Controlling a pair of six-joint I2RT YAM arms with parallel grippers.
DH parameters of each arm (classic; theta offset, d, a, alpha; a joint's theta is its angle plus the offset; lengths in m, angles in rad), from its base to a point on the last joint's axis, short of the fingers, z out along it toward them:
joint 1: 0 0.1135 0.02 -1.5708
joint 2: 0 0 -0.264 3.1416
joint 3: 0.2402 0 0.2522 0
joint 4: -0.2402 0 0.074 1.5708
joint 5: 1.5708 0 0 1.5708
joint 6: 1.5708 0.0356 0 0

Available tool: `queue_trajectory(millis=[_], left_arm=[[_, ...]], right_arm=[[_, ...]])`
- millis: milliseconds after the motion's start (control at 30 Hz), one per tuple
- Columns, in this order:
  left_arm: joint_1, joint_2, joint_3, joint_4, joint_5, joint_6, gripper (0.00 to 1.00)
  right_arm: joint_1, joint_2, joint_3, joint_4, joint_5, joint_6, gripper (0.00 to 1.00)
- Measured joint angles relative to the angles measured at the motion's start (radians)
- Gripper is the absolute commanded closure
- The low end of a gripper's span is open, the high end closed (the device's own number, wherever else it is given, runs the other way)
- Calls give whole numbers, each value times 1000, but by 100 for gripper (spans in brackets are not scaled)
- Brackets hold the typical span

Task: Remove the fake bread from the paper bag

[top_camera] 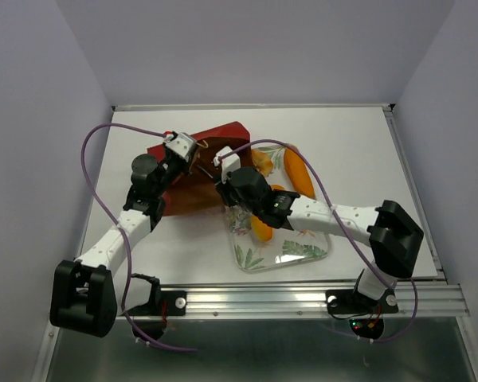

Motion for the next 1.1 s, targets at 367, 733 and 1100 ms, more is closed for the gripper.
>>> queue_trajectory(millis=[367, 733, 1100], left_arm=[[2, 35, 14, -16, -44, 0, 100], [7, 47, 23, -53, -92, -1, 100], [7, 58, 76, -63, -205, -48, 100]], right_arm=[[1, -214, -44, -278, -34, 109, 99], [0, -493, -77, -545, -29, 263, 99], [0, -678, -75, -1054, 86, 646, 94]])
